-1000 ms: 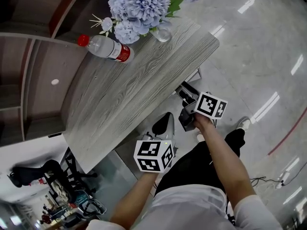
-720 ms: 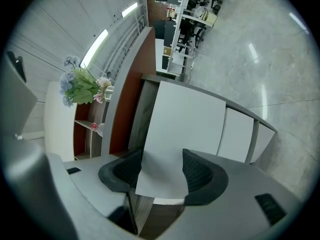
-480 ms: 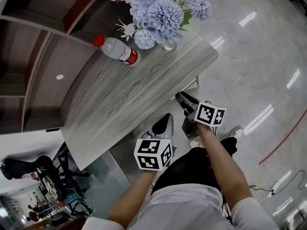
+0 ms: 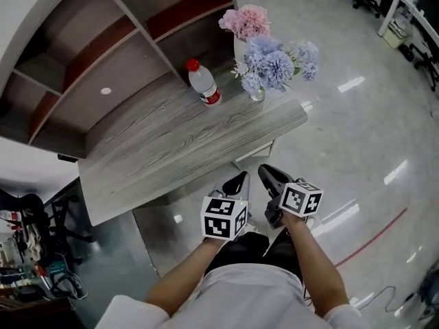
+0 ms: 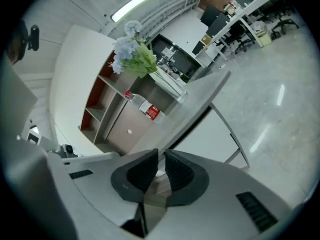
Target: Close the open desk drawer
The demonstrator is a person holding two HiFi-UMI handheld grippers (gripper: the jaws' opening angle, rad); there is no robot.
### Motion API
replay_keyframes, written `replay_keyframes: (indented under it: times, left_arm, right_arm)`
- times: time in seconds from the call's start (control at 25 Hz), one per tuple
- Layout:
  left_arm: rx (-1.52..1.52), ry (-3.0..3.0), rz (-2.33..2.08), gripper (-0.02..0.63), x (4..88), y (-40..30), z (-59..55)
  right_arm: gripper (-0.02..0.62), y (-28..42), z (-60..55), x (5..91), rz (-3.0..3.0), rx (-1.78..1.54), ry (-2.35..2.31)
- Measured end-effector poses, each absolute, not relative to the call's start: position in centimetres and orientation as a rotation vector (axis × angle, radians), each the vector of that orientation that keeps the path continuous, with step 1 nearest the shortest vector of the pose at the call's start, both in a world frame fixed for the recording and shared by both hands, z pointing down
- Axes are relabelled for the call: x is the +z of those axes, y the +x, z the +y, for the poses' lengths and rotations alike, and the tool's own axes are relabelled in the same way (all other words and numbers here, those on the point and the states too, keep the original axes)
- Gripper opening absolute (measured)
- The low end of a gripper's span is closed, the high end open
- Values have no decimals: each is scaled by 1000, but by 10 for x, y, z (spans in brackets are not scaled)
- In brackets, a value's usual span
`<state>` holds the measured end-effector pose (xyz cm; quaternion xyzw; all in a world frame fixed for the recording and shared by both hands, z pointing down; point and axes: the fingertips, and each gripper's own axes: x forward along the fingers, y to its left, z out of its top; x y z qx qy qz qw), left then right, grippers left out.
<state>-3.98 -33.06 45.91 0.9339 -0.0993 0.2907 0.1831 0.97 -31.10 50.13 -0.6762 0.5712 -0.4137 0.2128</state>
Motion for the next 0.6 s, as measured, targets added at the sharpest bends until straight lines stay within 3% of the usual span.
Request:
replay_keyframes:
  times: [0.6]
  left_arm:
    - [620, 2706, -370, 2, 380, -43, -299]
  right_arm:
    - [11, -21, -277, 376, 2053, -896, -2100]
